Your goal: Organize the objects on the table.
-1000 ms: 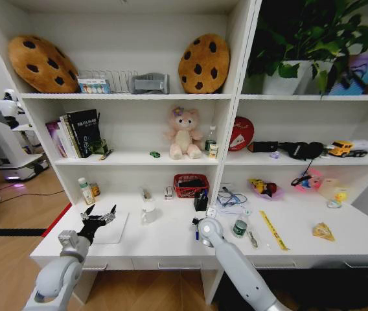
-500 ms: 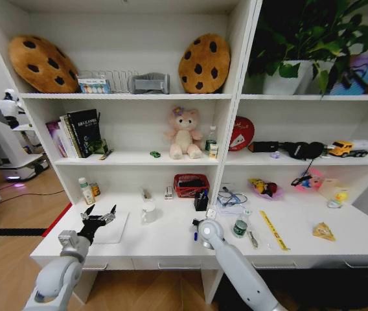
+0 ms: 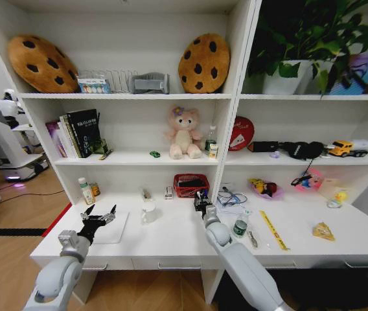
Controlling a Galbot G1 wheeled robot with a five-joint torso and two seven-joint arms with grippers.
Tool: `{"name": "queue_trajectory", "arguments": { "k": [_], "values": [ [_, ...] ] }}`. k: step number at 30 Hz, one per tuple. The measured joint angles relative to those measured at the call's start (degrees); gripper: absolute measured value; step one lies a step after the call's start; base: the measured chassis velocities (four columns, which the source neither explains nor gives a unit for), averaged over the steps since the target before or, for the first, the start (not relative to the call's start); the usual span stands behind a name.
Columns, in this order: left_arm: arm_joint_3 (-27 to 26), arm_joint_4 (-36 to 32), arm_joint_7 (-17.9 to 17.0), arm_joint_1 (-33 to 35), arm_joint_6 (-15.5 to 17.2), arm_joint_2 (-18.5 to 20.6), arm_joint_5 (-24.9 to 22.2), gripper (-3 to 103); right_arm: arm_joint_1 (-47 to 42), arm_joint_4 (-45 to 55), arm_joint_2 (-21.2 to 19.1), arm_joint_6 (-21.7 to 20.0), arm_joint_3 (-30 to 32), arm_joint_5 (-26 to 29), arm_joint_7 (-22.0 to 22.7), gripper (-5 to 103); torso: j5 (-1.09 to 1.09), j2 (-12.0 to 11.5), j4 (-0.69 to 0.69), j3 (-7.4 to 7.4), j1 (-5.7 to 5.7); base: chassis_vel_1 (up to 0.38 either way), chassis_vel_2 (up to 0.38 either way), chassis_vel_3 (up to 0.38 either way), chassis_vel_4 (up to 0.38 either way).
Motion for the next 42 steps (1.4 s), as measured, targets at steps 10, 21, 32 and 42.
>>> {"name": "queue_trajectory", "arguments": {
  "k": [10,21,32,42],
  "values": [
    [0.0,0.0,0.0,0.0,0.0,0.0,0.0,100,6.3,-12.72,2.39,14.45,3.58,-5.52,-6.78,11,-0.01,0.0,0.0,0.0,0.0,0.0,0.0,0.0,0.0],
    [0.0,0.0,0.0,0.0,0.0,0.0,0.0,100,9.67,-20.54,4.9,17.24,4.06,-5.53,-7.93,11,-0.01,0.01,0.0,0.0,0.0,0.0,0.0,0.0,0.0],
    [0.0,0.0,0.0,0.0,0.0,0.0,0.0,100,11.33,-24.52,6.23,17.72,4.07,-5.08,-6.9,11,-0.01,0.01,0.0,0.0,0.0,0.0,0.0,0.0,0.0],
    [0.0,0.0,0.0,0.0,0.0,0.0,0.0,100,11.62,-27.14,8.21,19.28,5.32,-6.48,-6.85,11,-0.01,0.01,0.0,0.0,0.0,0.0,0.0,0.0,0.0]
  ]
}}
